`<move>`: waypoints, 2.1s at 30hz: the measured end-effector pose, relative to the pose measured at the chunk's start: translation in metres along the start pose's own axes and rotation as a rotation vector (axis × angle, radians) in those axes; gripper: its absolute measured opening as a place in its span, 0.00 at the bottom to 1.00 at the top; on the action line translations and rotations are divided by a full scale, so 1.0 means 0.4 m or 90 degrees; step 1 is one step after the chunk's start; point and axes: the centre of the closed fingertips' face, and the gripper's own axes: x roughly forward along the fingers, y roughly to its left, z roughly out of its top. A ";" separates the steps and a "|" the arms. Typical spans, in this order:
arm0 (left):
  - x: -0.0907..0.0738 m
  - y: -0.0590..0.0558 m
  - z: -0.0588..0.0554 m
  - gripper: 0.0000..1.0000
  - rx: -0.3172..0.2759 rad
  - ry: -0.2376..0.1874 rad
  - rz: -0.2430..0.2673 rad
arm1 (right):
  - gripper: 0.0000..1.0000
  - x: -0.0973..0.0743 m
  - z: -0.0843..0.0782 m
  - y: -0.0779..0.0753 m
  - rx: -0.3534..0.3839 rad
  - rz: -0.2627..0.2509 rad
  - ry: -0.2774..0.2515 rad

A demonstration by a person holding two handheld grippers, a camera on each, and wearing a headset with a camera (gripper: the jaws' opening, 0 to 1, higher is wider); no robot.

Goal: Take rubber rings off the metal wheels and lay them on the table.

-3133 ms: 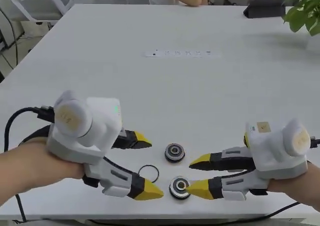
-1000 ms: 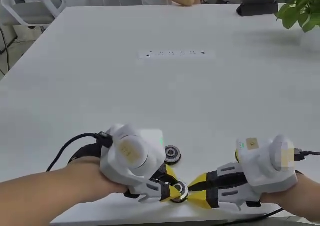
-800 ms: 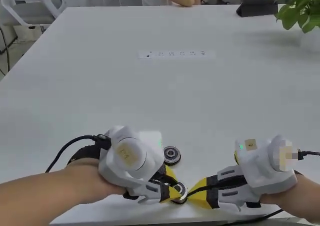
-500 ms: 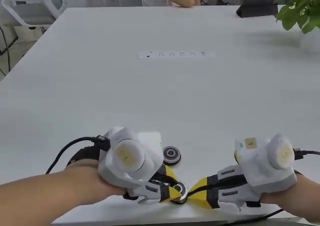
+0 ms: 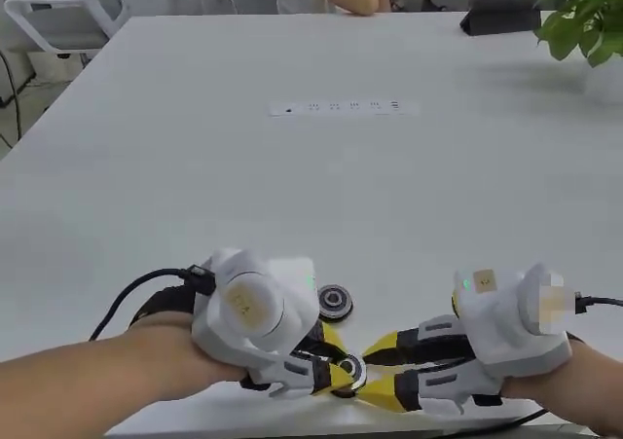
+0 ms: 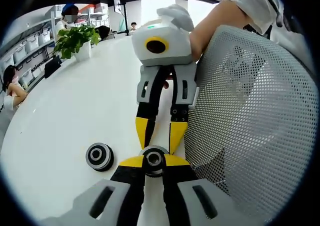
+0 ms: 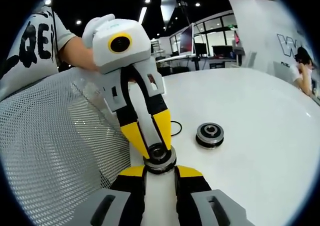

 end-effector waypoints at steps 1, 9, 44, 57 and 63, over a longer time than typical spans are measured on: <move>0.000 0.000 0.000 0.07 0.000 0.000 0.000 | 0.19 0.000 0.000 0.000 -0.001 0.000 0.000; 0.000 0.001 0.000 0.07 -0.002 -0.002 0.002 | 0.12 -0.013 -0.010 -0.008 -0.009 -0.009 0.010; -0.001 0.003 0.000 0.07 -0.003 -0.009 0.006 | 0.00 -0.016 -0.011 -0.020 0.043 -0.023 0.011; -0.002 0.003 0.000 0.07 -0.005 -0.006 0.007 | 0.00 -0.032 0.017 -0.029 0.103 -0.028 -0.034; -0.001 0.004 0.000 0.07 -0.005 -0.005 0.007 | 0.00 -0.030 0.026 -0.026 0.112 -0.023 -0.032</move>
